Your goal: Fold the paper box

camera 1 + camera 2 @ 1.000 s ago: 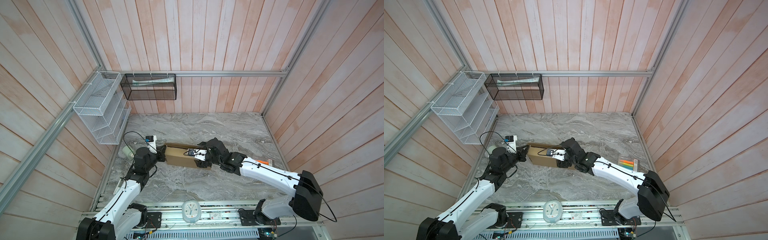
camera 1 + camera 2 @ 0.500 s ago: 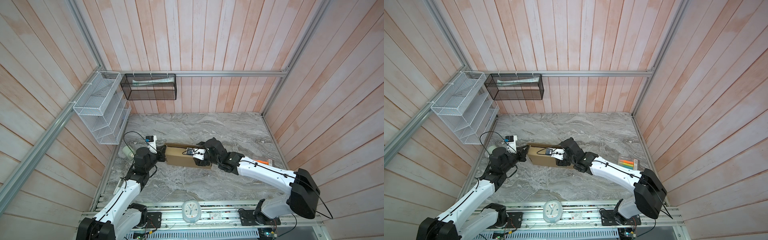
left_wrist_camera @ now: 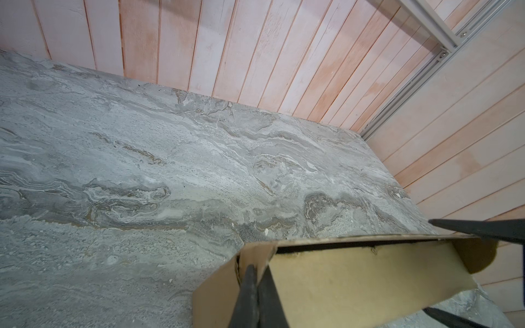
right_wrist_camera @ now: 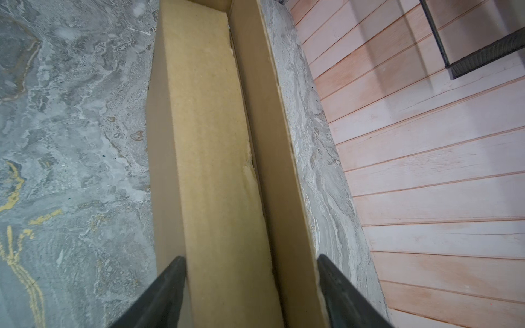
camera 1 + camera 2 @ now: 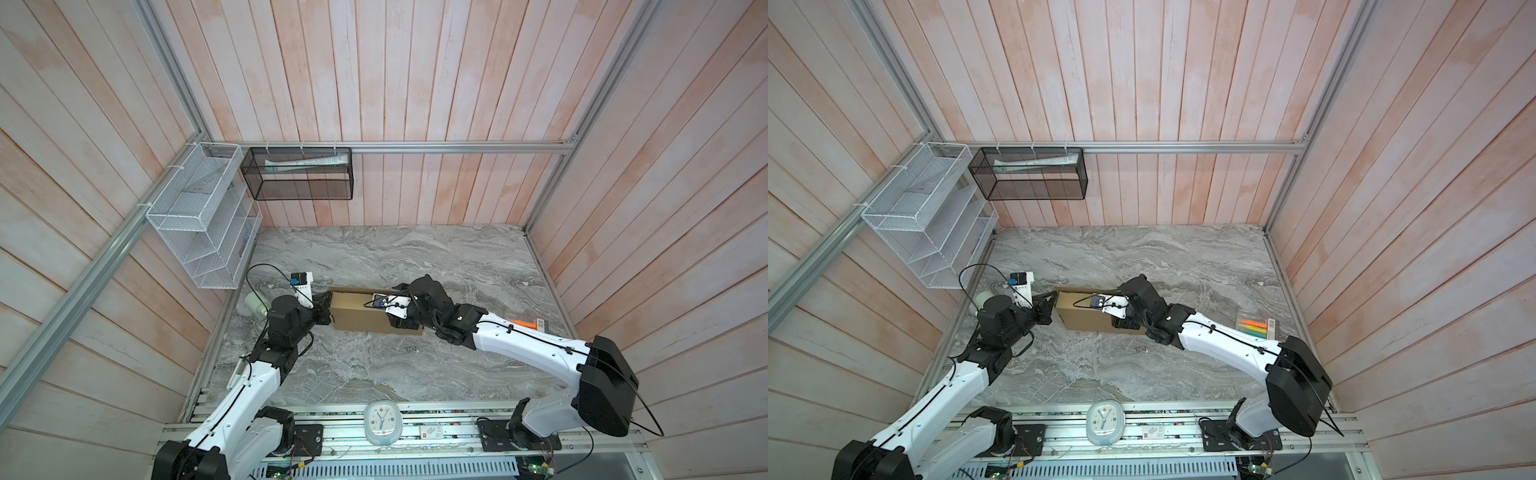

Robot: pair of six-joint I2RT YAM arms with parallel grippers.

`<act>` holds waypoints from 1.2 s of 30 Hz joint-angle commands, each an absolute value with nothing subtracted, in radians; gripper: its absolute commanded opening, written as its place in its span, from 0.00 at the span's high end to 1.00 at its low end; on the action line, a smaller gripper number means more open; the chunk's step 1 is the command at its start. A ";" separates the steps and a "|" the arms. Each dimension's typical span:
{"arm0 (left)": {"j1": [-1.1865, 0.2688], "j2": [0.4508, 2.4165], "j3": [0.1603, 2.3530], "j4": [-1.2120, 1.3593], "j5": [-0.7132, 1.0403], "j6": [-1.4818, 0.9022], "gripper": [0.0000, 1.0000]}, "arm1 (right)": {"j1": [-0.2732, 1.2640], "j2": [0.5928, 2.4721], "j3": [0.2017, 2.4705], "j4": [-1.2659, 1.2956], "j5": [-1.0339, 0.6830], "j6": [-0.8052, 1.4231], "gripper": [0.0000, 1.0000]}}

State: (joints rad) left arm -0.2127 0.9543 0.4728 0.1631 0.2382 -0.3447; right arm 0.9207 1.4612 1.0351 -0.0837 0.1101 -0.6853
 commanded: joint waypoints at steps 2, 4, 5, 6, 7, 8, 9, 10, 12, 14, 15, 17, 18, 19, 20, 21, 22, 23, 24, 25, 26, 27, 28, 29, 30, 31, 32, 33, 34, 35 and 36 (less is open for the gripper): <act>-0.219 0.951 0.468 0.069 0.257 -0.356 0.92 | 0.927 1.482 1.034 -0.069 0.115 -0.684 0.29; -0.219 0.951 0.469 0.068 0.258 -0.356 0.91 | 0.927 1.482 1.032 -0.066 0.114 -0.684 0.29; -0.219 0.947 0.469 0.068 0.259 -0.357 0.90 | 0.926 1.483 1.031 -0.066 0.114 -0.684 0.30; -0.219 0.947 0.470 0.066 0.260 -0.357 0.89 | 0.927 1.483 1.030 -0.066 0.113 -0.684 0.30; -0.219 0.945 0.471 0.066 0.261 -0.358 0.88 | 0.927 1.484 1.031 -0.067 0.113 -0.684 0.30; -0.219 0.942 0.471 0.066 0.261 -0.359 0.87 | 0.926 1.485 1.031 -0.067 0.113 -0.683 0.30; -0.219 0.938 0.471 0.065 0.263 -0.359 0.86 | 0.927 1.485 1.030 -0.066 0.111 -0.683 0.30; -0.219 0.935 0.472 0.063 0.262 -0.361 0.85 | 0.927 1.485 1.031 -0.066 0.111 -0.683 0.31; -0.219 0.927 0.474 0.059 0.263 -0.362 0.83 | 0.926 1.486 1.030 -0.066 0.109 -0.681 0.31; -0.219 0.921 0.476 0.054 0.262 -0.362 0.81 | 0.926 1.486 1.028 -0.066 0.108 -0.681 0.31; -0.219 0.917 0.477 0.051 0.263 -0.364 0.80 | 0.926 1.486 1.028 -0.066 0.107 -0.681 0.31; -0.219 0.910 0.479 0.048 0.264 -0.365 0.79 | 0.926 1.486 1.028 -0.064 0.104 -0.681 0.31; -0.219 0.907 0.480 0.046 0.262 -0.366 0.78 | 0.926 1.488 1.029 -0.064 0.103 -0.681 0.32; -0.219 0.906 0.481 0.045 0.263 -0.367 0.77 | 0.926 1.488 1.028 -0.064 0.102 -0.681 0.32; -0.219 0.902 0.484 0.042 0.262 -0.366 0.76 | 0.926 1.489 1.028 -0.065 0.101 -0.681 0.32; -0.219 0.901 0.484 0.039 0.262 -0.366 0.75 | 0.926 1.489 1.029 -0.063 0.101 -0.681 0.32; -0.219 0.899 0.486 0.037 0.262 -0.366 0.74 | 0.926 1.489 1.027 -0.063 0.103 -0.681 0.33; -0.219 0.898 0.487 0.035 0.261 -0.366 0.73 | 0.925 1.490 1.027 -0.063 0.101 -0.681 0.33; -0.219 0.897 0.491 0.034 0.261 -0.367 0.72 | 0.925 1.491 1.027 -0.063 0.100 -0.681 0.33; -0.219 0.896 0.492 0.034 0.261 -0.368 0.72 | 0.925 1.491 1.028 -0.063 0.101 -0.683 0.33; -0.219 0.896 0.494 0.032 0.262 -0.367 0.71 | 0.925 1.492 1.028 -0.063 0.100 -0.683 0.34; -0.219 0.895 0.495 0.031 0.264 -0.368 0.70 | 0.925 1.493 1.028 -0.063 0.101 -0.684 0.34; -0.219 0.894 0.497 0.029 0.264 -0.368 0.70 | 0.925 1.492 1.028 -0.063 0.101 -0.684 0.34; -0.219 0.890 0.497 0.028 0.263 -0.368 0.69 | 0.925 1.494 1.031 -0.064 0.101 -0.684 0.34; -0.219 0.889 0.499 0.026 0.264 -0.367 0.69 | 0.925 1.495 1.030 -0.064 0.101 -0.684 0.34; -0.219 0.888 0.499 0.025 0.265 -0.367 0.68 | 0.925 1.497 1.031 -0.064 0.100 -0.686 0.35; -0.219 0.884 0.499 0.023 0.264 -0.368 0.68 | 0.925 1.498 1.032 -0.064 0.101 -0.687 0.35; -0.219 0.881 0.502 0.020 0.264 -0.367 0.67 | 0.924 1.499 1.031 -0.064 0.101 -0.686 0.35; -0.219 0.878 0.503 0.019 0.264 -0.367 0.67 | 0.923 1.500 1.033 -0.065 0.100 -0.687 0.35; -0.219 0.875 0.504 0.014 0.264 -0.368 0.66 | 0.923 1.502 1.032 -0.064 0.101 -0.688 0.35; -0.219 0.869 0.505 0.012 0.264 -0.367 0.66 | 0.923 1.502 1.035 -0.064 0.099 -0.688 0.35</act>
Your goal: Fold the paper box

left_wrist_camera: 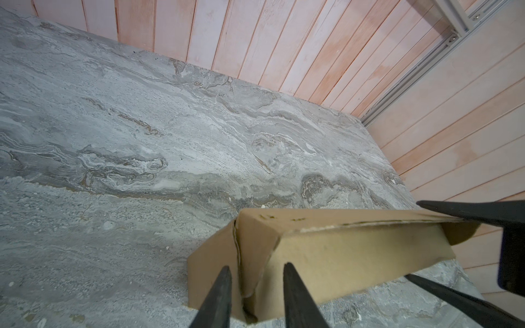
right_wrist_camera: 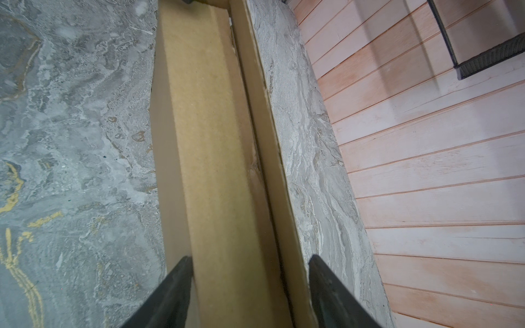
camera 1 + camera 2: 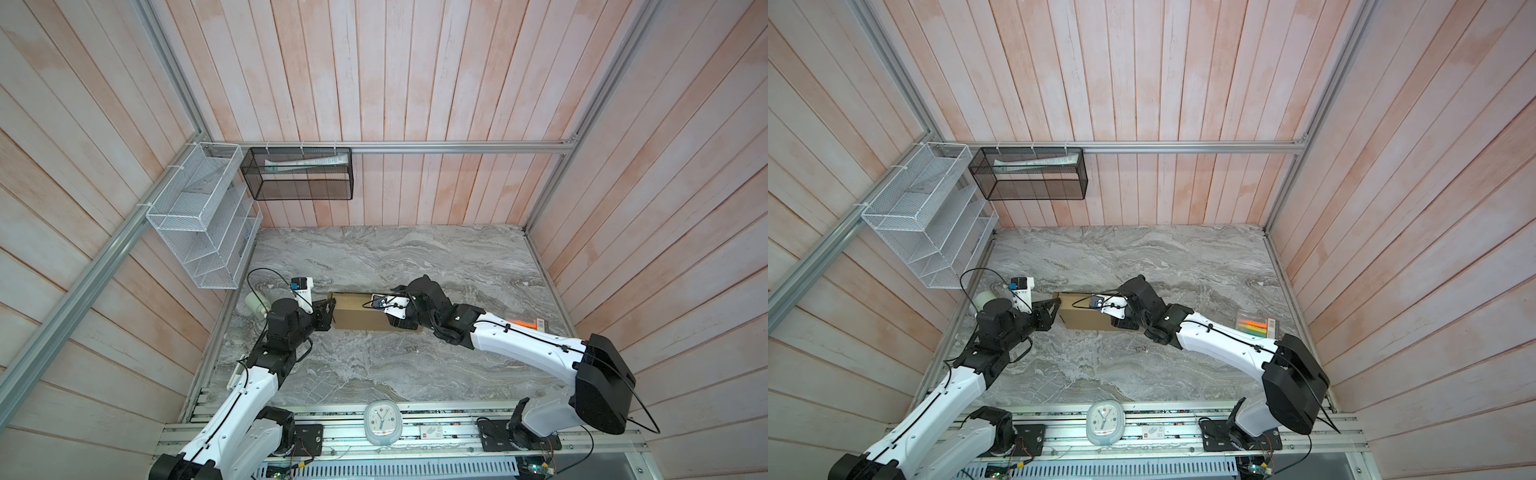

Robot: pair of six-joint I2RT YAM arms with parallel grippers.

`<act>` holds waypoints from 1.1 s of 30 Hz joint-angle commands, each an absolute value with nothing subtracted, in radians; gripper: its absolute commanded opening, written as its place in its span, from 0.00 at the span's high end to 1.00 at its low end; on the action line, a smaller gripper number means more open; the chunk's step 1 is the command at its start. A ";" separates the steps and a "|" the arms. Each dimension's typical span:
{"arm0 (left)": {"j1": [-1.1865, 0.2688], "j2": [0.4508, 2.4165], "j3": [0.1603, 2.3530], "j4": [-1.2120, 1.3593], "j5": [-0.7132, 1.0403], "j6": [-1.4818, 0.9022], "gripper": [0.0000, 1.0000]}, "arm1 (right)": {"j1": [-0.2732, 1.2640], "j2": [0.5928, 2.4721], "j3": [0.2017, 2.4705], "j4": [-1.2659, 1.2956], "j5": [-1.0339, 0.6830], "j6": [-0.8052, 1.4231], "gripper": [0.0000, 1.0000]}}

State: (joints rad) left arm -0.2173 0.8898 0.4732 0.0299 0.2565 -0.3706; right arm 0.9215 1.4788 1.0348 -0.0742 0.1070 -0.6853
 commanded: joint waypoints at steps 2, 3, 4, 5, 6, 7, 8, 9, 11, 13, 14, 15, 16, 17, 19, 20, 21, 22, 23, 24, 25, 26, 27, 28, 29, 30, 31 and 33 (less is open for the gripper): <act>-0.219 0.858 0.511 0.001 0.265 -0.369 0.65 | 0.922 1.504 1.034 -0.063 0.097 -0.689 0.35; -0.219 0.852 0.514 -0.003 0.269 -0.371 0.64 | 0.921 1.505 1.035 -0.064 0.095 -0.689 0.36; -0.219 0.846 0.518 -0.008 0.272 -0.372 0.63 | 0.919 1.506 1.037 -0.064 0.092 -0.689 0.36; -0.219 0.838 0.521 -0.014 0.276 -0.374 0.62 | 0.919 1.507 1.039 -0.064 0.091 -0.690 0.36; -0.219 0.832 0.524 -0.018 0.279 -0.376 0.62 | 0.918 1.509 1.040 -0.064 0.091 -0.690 0.36; -0.219 0.822 0.528 -0.026 0.282 -0.379 0.62 | 0.917 1.511 1.040 -0.064 0.091 -0.690 0.37; -0.219 0.816 0.531 -0.034 0.285 -0.380 0.61 | 0.917 1.512 1.041 -0.064 0.089 -0.691 0.37; -0.219 0.809 0.534 -0.042 0.288 -0.383 0.61 | 0.916 1.512 1.043 -0.063 0.088 -0.692 0.37; -0.219 0.792 0.541 -0.058 0.292 -0.387 0.60 | 0.916 1.514 1.044 -0.063 0.085 -0.693 0.37; -0.218 0.777 0.544 -0.074 0.292 -0.393 0.58 | 0.916 1.517 1.046 -0.061 0.084 -0.694 0.38; -0.217 0.767 0.546 -0.079 0.290 -0.396 0.58 | 0.916 1.519 1.046 -0.061 0.082 -0.695 0.38; -0.216 0.762 0.548 -0.082 0.289 -0.400 0.57 | 0.916 1.519 1.047 -0.060 0.082 -0.695 0.38; -0.213 0.755 0.549 -0.084 0.288 -0.406 0.55 | 0.916 1.520 1.046 -0.061 0.081 -0.695 0.38; -0.211 0.753 0.553 -0.084 0.291 -0.413 0.54 | 0.916 1.520 1.046 -0.061 0.080 -0.695 0.39; -0.202 0.755 0.564 -0.084 0.302 -0.425 0.52 | 0.915 1.522 1.046 -0.061 0.079 -0.696 0.39; -0.192 0.761 0.571 -0.083 0.314 -0.435 0.50 | 0.915 1.522 1.045 -0.062 0.080 -0.696 0.39; -0.181 0.768 0.576 -0.079 0.332 -0.443 0.48 | 0.914 1.522 1.047 -0.062 0.077 -0.696 0.40; -0.161 0.777 0.579 -0.071 0.359 -0.456 0.46 | 0.914 1.520 1.045 -0.061 0.077 -0.696 0.40; -0.144 0.786 0.581 -0.064 0.384 -0.469 0.45 | 0.914 1.520 1.043 -0.062 0.077 -0.696 0.40; -0.121 0.797 0.584 -0.054 0.419 -0.485 0.44 | 0.915 1.520 1.043 -0.062 0.079 -0.696 0.40; -0.099 0.809 0.584 -0.041 0.455 -0.501 0.44 | 0.914 1.520 1.042 -0.061 0.078 -0.696 0.41; -0.083 0.820 0.583 -0.035 0.481 -0.511 0.43 | 0.914 1.520 1.042 -0.060 0.078 -0.696 0.41; -0.068 0.831 0.583 -0.026 0.506 -0.521 0.43 | 0.914 1.520 1.042 -0.061 0.079 -0.697 0.41; -0.058 0.842 0.582 -0.017 0.526 -0.529 0.43 | 0.914 1.519 1.042 -0.060 0.081 -0.697 0.41; -0.052 0.853 0.584 -0.014 0.538 -0.536 0.43 | 0.914 1.520 1.041 -0.060 0.081 -0.696 0.41; -0.046 0.865 0.584 -0.008 0.552 -0.542 0.43 | 0.914 1.520 1.041 -0.060 0.080 -0.696 0.42; -0.044 0.875 0.583 -0.001 0.563 -0.546 0.42 | 0.914 1.522 1.040 -0.060 0.079 -0.696 0.42; -0.039 0.889 0.576 0.019 0.581 -0.560 0.42 | 0.914 1.522 1.040 -0.060 0.080 -0.696 0.42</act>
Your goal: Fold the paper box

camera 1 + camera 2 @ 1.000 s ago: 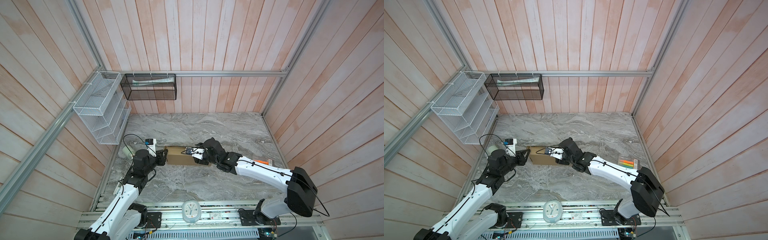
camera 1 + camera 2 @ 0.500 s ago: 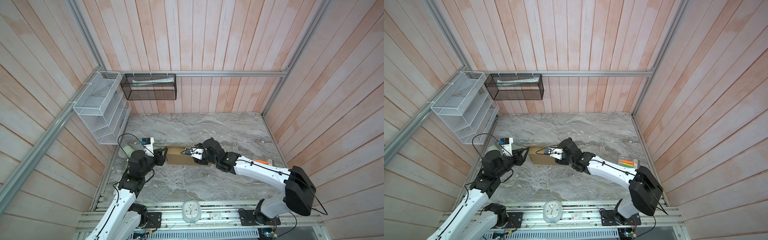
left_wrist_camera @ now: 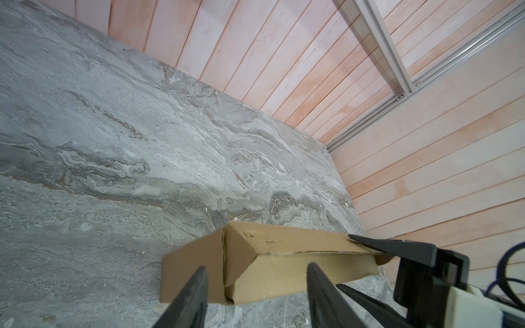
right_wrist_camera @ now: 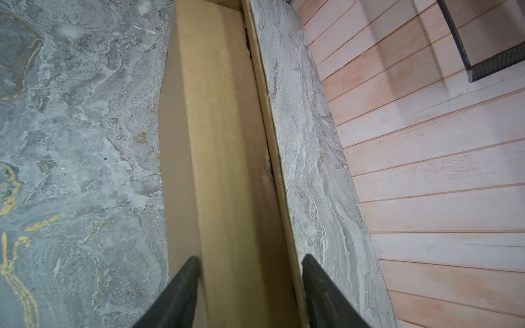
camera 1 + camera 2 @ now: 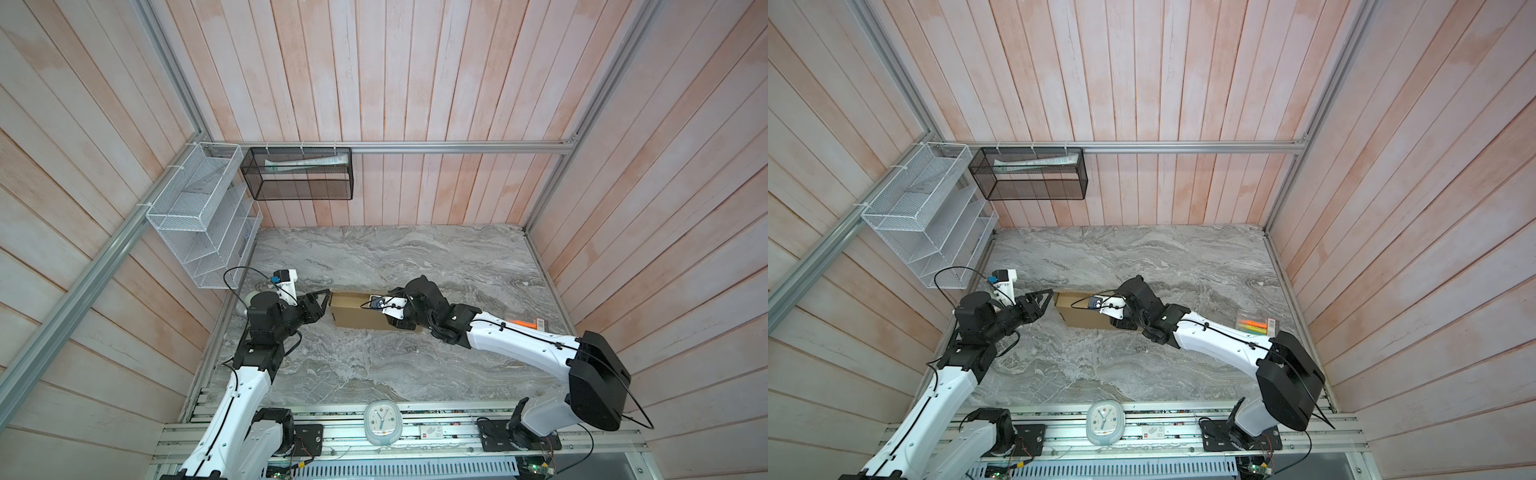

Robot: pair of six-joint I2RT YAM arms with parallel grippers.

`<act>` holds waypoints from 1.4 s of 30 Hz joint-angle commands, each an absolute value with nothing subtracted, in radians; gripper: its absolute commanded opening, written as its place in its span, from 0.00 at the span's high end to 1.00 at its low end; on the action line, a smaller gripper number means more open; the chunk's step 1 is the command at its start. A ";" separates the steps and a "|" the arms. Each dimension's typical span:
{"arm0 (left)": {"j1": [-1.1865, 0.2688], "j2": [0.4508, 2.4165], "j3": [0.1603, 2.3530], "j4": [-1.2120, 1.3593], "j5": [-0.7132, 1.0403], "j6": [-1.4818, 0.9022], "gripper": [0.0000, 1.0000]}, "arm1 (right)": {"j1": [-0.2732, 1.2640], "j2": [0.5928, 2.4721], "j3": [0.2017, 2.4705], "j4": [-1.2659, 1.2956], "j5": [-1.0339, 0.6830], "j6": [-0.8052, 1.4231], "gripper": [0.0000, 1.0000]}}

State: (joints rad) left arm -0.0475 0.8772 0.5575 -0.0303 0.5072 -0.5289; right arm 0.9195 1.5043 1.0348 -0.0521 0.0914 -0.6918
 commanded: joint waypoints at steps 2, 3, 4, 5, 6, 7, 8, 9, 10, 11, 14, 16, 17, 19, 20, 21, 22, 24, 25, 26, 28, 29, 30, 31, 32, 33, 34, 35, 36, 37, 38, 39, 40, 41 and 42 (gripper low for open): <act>-0.034 0.901 0.571 0.045 0.599 -0.579 0.42 | 0.914 1.522 1.042 -0.060 0.079 -0.695 0.43; -0.030 0.907 0.568 0.059 0.609 -0.589 0.42 | 0.914 1.523 1.040 -0.061 0.079 -0.695 0.43; -0.027 0.912 0.567 0.073 0.618 -0.597 0.42 | 0.914 1.523 1.040 -0.060 0.079 -0.695 0.43; -0.024 0.918 0.565 0.081 0.626 -0.604 0.42 | 0.914 1.523 1.041 -0.061 0.079 -0.695 0.44; -0.020 0.926 0.567 0.091 0.636 -0.612 0.42 | 0.914 1.524 1.040 -0.060 0.079 -0.695 0.44; -0.016 0.935 0.566 0.099 0.646 -0.619 0.42 | 0.914 1.525 1.040 -0.061 0.077 -0.695 0.45; -0.014 0.941 0.566 0.105 0.654 -0.625 0.42 | 0.914 1.524 1.040 -0.061 0.078 -0.695 0.45; -0.011 0.950 0.567 0.110 0.659 -0.627 0.42 | 0.914 1.524 1.042 -0.061 0.078 -0.695 0.45; -0.011 0.957 0.567 0.110 0.663 -0.629 0.42 | 0.914 1.524 1.042 -0.061 0.078 -0.695 0.45; -0.012 0.961 0.568 0.110 0.664 -0.628 0.42 | 0.914 1.525 1.042 -0.061 0.078 -0.695 0.45; -0.009 0.977 0.567 0.108 0.664 -0.624 0.41 | 0.915 1.524 1.040 -0.061 0.078 -0.694 0.46; -0.010 0.987 0.568 0.107 0.664 -0.620 0.41 | 0.914 1.523 1.042 -0.060 0.078 -0.693 0.46; -0.010 0.991 0.566 0.108 0.664 -0.618 0.41 | 0.914 1.525 1.042 -0.060 0.078 -0.693 0.46; -0.009 0.999 0.566 0.110 0.663 -0.614 0.41 | 0.914 1.525 1.041 -0.058 0.076 -0.692 0.46; -0.009 1.001 0.567 0.112 0.662 -0.612 0.41 | 0.914 1.526 1.041 -0.057 0.076 -0.692 0.46; -0.010 1.005 0.568 0.112 0.660 -0.609 0.41 | 0.914 1.528 1.042 -0.057 0.075 -0.692 0.47; -0.009 1.008 0.569 0.113 0.658 -0.607 0.41 | 0.914 1.529 1.045 -0.059 0.074 -0.692 0.47; -0.009 1.015 0.569 0.119 0.657 -0.604 0.40 | 0.914 1.532 1.048 -0.061 0.075 -0.692 0.47; -0.010 1.023 0.570 0.122 0.658 -0.604 0.41 | 0.915 1.534 1.049 -0.063 0.077 -0.692 0.47; -0.010 1.030 0.571 0.125 0.661 -0.603 0.40 | 0.914 1.533 1.049 -0.065 0.076 -0.692 0.47; -0.009 1.044 0.570 0.134 0.664 -0.603 0.40 | 0.914 1.534 1.051 -0.066 0.076 -0.691 0.47; -0.009 1.048 0.568 0.139 0.664 -0.603 0.41 | 0.915 1.534 1.052 -0.064 0.076 -0.690 0.47; -0.009 1.053 0.565 0.143 0.664 -0.604 0.40 | 0.914 1.534 1.052 -0.066 0.076 -0.690 0.47; -0.009 1.057 0.565 0.146 0.664 -0.604 0.40 | 0.914 1.534 1.052 -0.066 0.076 -0.689 0.47; -0.009 1.060 0.563 0.149 0.663 -0.604 0.40 | 0.914 1.534 1.053 -0.066 0.075 -0.689 0.47; -0.010 1.062 0.561 0.152 0.663 -0.604 0.40 | 0.915 1.533 1.051 -0.066 0.077 -0.689 0.47; -0.009 1.064 0.561 0.154 0.663 -0.606 0.41 | 0.915 1.533 1.051 -0.068 0.077 -0.689 0.47; -0.009 1.067 0.560 0.156 0.663 -0.606 0.40 | 0.914 1.532 1.052 -0.067 0.077 -0.687 0.47; -0.009 1.069 0.561 0.158 0.664 -0.606 0.40 | 0.914 1.532 1.051 -0.067 0.076 -0.688 0.47; -0.009 1.071 0.561 0.160 0.666 -0.606 0.41 | 0.915 1.532 1.049 -0.067 0.076 -0.686 0.47; -0.009 1.073 0.561 0.162 0.666 -0.607 0.41 | 0.914 1.531 1.049 -0.066 0.077 -0.687 0.48; -0.009 1.075 0.558 0.162 0.666 -0.607 0.41 | 0.915 1.530 1.048 -0.066 0.075 -0.686 0.47; -0.010 1.076 0.560 0.164 0.666 -0.607 0.40 | 0.914 1.530 1.048 -0.068 0.076 -0.686 0.47; -0.009 1.076 0.560 0.166 0.667 -0.608 0.40 | 0.914 1.530 1.049 -0.068 0.076 -0.686 0.48; -0.009 1.078 0.560 0.166 0.667 -0.609 0.40 | 0.914 1.530 1.049 -0.067 0.076 -0.686 0.48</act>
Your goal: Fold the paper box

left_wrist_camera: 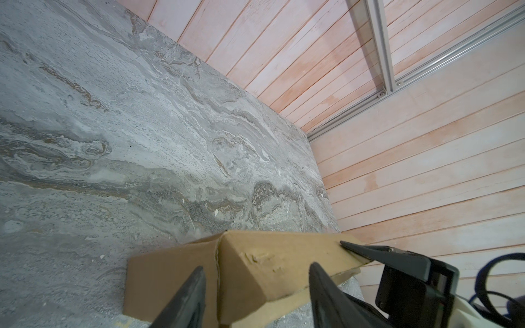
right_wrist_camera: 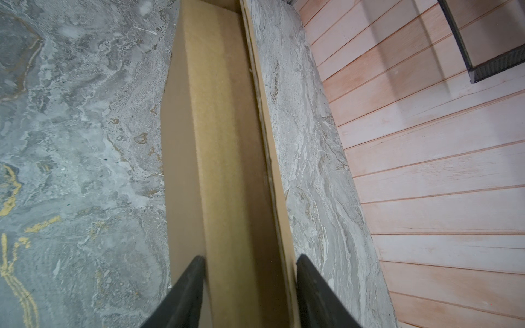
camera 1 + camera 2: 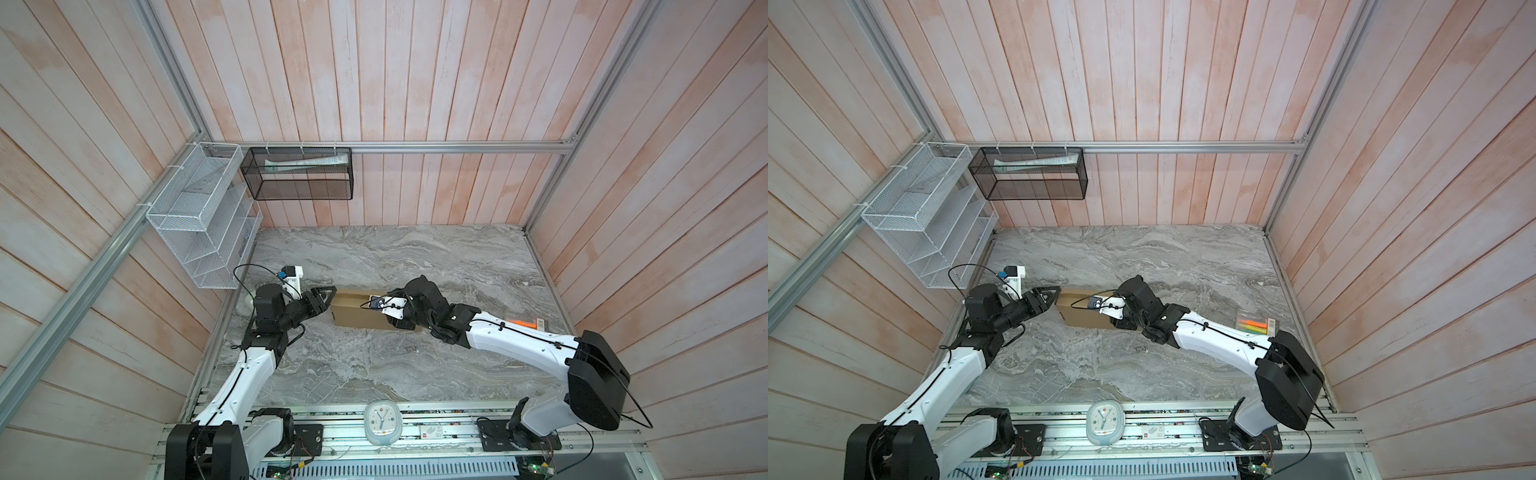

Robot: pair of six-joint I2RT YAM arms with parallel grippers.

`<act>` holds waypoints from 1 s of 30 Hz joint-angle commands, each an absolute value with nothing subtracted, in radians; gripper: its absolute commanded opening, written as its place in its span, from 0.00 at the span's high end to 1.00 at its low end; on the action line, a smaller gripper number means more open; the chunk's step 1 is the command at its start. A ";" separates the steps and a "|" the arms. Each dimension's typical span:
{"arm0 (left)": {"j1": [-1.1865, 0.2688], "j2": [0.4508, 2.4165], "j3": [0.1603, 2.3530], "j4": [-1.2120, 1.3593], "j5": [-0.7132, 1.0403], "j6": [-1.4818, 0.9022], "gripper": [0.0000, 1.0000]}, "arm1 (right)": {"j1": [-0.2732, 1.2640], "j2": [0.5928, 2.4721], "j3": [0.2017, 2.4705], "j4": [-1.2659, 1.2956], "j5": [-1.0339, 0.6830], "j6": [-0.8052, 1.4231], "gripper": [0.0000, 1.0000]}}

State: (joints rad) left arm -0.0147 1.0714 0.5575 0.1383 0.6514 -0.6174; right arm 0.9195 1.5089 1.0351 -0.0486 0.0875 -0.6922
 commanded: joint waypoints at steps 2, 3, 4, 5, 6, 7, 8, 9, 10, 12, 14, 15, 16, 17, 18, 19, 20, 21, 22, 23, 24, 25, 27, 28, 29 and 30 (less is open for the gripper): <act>-0.010 1.081 0.560 0.169 0.667 -0.608 0.41 | 0.914 1.530 1.050 -0.067 0.076 -0.686 0.48; -0.009 1.083 0.558 0.168 0.667 -0.608 0.41 | 0.914 1.530 1.050 -0.066 0.076 -0.686 0.48; -0.010 1.085 0.556 0.170 0.667 -0.608 0.41 | 0.915 1.532 1.049 -0.066 0.076 -0.687 0.48; -0.009 1.088 0.555 0.171 0.667 -0.609 0.41 | 0.914 1.532 1.050 -0.067 0.076 -0.686 0.48; -0.010 1.089 0.554 0.173 0.667 -0.609 0.42 | 0.915 1.532 1.050 -0.067 0.077 -0.686 0.48; -0.009 1.091 0.552 0.175 0.667 -0.609 0.42 | 0.915 1.532 1.049 -0.067 0.076 -0.686 0.48; -0.009 1.093 0.550 0.179 0.667 -0.610 0.42 | 0.914 1.532 1.050 -0.068 0.076 -0.686 0.48; -0.010 1.094 0.548 0.182 0.667 -0.612 0.42 | 0.914 1.532 1.050 -0.067 0.077 -0.686 0.48; -0.010 1.097 0.546 0.185 0.667 -0.613 0.43 | 0.915 1.532 1.049 -0.067 0.075 -0.686 0.48; -0.009 1.100 0.544 0.190 0.669 -0.615 0.43 | 0.915 1.532 1.049 -0.067 0.077 -0.686 0.48; -0.009 1.103 0.543 0.191 0.669 -0.615 0.44 | 0.914 1.533 1.049 -0.067 0.076 -0.684 0.48; -0.009 1.104 0.543 0.192 0.669 -0.615 0.44 | 0.914 1.534 1.049 -0.067 0.075 -0.684 0.48; -0.010 1.106 0.542 0.193 0.669 -0.615 0.44 | 0.914 1.533 1.049 -0.067 0.077 -0.684 0.48; -0.009 1.106 0.541 0.193 0.670 -0.616 0.44 | 0.914 1.534 1.046 -0.067 0.075 -0.684 0.48; -0.009 1.106 0.540 0.194 0.670 -0.615 0.44 | 0.914 1.533 1.049 -0.067 0.075 -0.684 0.48; -0.010 1.107 0.539 0.196 0.670 -0.615 0.44 | 0.915 1.533 1.050 -0.067 0.076 -0.684 0.49; -0.010 1.107 0.538 0.196 0.670 -0.615 0.45 | 0.915 1.532 1.048 -0.067 0.076 -0.684 0.49; -0.009 1.109 0.537 0.197 0.670 -0.615 0.45 | 0.914 1.533 1.048 -0.067 0.075 -0.684 0.49; -0.010 1.109 0.537 0.196 0.670 -0.615 0.46 | 0.914 1.532 1.049 -0.068 0.075 -0.684 0.49; -0.010 1.110 0.537 0.198 0.670 -0.615 0.46 | 0.915 1.534 1.049 -0.068 0.076 -0.685 0.49; -0.009 1.112 0.537 0.200 0.672 -0.616 0.46 | 0.914 1.534 1.049 -0.069 0.075 -0.684 0.49; -0.010 1.112 0.537 0.200 0.672 -0.617 0.47 | 0.915 1.533 1.051 -0.069 0.076 -0.684 0.49; -0.010 1.113 0.536 0.202 0.672 -0.617 0.47 | 0.914 1.534 1.051 -0.069 0.076 -0.684 0.49; -0.009 1.114 0.534 0.201 0.672 -0.617 0.48 | 0.914 1.534 1.051 -0.069 0.077 -0.684 0.49; -0.010 1.115 0.533 0.202 0.670 -0.617 0.48 | 0.914 1.534 1.051 -0.069 0.077 -0.684 0.49; -0.009 1.117 0.532 0.202 0.671 -0.617 0.49 | 0.916 1.533 1.052 -0.068 0.076 -0.684 0.49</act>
